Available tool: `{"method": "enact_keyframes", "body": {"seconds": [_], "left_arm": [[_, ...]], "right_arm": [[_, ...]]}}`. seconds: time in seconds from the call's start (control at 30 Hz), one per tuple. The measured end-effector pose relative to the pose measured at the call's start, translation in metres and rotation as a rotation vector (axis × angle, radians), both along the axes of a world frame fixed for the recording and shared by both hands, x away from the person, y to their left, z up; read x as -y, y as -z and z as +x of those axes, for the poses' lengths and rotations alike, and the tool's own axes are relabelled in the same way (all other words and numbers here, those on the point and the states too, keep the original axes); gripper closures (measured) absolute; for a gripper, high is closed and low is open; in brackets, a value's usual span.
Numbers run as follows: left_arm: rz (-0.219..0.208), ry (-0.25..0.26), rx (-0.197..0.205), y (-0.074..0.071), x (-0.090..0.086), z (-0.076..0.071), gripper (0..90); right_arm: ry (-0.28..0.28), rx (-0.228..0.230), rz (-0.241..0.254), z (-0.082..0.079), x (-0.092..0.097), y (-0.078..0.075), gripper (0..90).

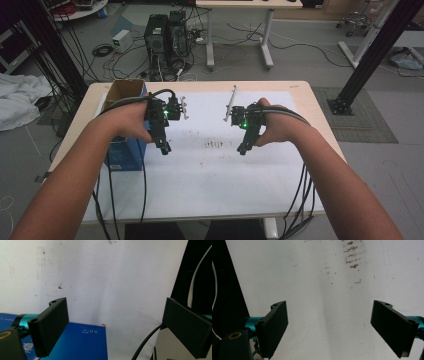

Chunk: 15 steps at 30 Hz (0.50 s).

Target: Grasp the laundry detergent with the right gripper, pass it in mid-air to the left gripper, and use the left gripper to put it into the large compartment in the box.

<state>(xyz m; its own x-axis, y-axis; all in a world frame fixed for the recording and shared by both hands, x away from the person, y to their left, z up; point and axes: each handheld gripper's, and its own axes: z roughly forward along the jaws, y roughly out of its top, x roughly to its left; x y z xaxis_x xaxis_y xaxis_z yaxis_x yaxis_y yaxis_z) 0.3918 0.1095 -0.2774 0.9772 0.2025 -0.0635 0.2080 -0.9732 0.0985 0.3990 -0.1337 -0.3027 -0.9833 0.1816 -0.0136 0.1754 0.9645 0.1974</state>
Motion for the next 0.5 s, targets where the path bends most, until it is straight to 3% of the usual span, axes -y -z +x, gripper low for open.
{"method": "enact_keyframes", "body": {"seconds": [0.27, 0.5], "left_arm": [[-0.011, -0.006, 0.002, -0.0001, -0.0011, 0.0011, 6.8], [0.004, -0.009, 0.003, 0.0014, 0.0001, 0.0034, 6.8]], "right_arm": [[0.01, 0.002, 0.001, -0.0007, 0.0006, -0.0007, 13.7], [0.003, 0.004, 0.002, 0.0004, 0.001, -0.0007, 13.7]]}}
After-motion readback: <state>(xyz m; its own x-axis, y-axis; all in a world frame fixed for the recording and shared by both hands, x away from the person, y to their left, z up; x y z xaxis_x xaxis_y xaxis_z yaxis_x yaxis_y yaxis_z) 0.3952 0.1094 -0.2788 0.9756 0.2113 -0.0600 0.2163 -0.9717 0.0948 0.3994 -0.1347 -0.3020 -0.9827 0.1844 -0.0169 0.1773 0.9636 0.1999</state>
